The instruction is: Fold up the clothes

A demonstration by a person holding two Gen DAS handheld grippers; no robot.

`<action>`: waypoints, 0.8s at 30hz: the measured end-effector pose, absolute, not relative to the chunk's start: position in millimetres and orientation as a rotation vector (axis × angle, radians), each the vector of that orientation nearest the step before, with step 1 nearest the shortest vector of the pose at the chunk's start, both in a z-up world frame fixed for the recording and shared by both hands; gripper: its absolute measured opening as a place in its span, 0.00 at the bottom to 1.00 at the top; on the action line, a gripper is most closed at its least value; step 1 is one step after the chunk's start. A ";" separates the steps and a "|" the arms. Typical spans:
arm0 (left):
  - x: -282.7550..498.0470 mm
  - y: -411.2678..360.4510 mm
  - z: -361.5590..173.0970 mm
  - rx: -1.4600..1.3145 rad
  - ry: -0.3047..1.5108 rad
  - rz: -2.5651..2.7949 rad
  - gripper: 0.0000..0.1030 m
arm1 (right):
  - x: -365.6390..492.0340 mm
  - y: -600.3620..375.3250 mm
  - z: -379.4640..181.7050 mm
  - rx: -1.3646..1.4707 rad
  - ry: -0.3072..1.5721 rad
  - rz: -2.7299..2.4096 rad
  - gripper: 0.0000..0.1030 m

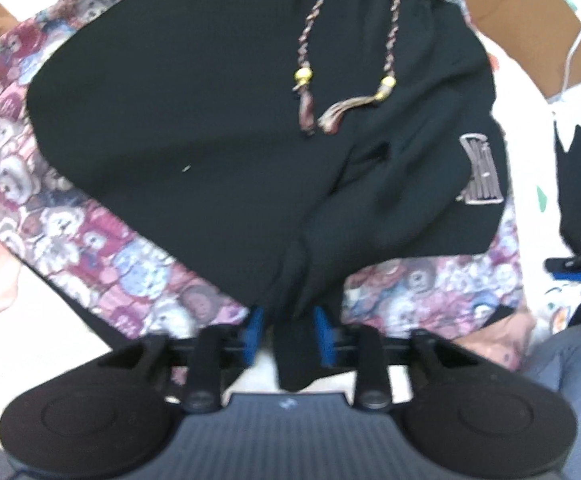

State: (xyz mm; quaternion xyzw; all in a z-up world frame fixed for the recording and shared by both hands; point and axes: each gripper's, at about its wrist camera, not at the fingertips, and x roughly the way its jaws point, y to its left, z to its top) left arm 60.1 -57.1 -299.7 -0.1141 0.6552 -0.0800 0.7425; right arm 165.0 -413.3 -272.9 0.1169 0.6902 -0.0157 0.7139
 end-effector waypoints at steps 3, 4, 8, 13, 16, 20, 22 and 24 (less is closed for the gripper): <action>62.8 -72.8 -303.9 -0.201 1.457 -0.188 0.50 | 164.5 -415.1 -288.4 0.287 1.565 -0.050 0.40; 62.6 -75.0 -305.3 -0.192 1.465 -0.184 0.50 | 164.7 -414.6 -293.0 0.288 1.578 -0.052 0.40; 60.9 -82.2 -314.3 -0.168 1.490 -0.168 0.49 | 165.8 -411.3 -309.1 0.292 1.616 -0.052 0.39; 59.3 -82.3 -321.6 -0.159 1.494 -0.155 0.10 | 170.7 -410.3 -317.8 0.310 1.627 -0.053 0.39; 61.1 -79.0 -319.6 -0.127 1.489 -0.147 0.06 | 172.0 -412.6 -319.2 0.332 1.634 -0.039 0.39; 66.6 -60.1 -314.6 -0.155 1.495 -0.115 0.06 | 173.3 -420.7 -317.5 0.360 1.638 -0.032 0.39; 68.9 -51.9 -310.3 -0.165 1.493 -0.112 0.06 | 172.8 -422.6 -317.1 0.369 1.638 -0.034 0.39; 70.5 -48.2 -305.5 -0.143 1.482 -0.106 0.04 | 172.6 -422.7 -317.1 0.372 1.638 -0.033 0.39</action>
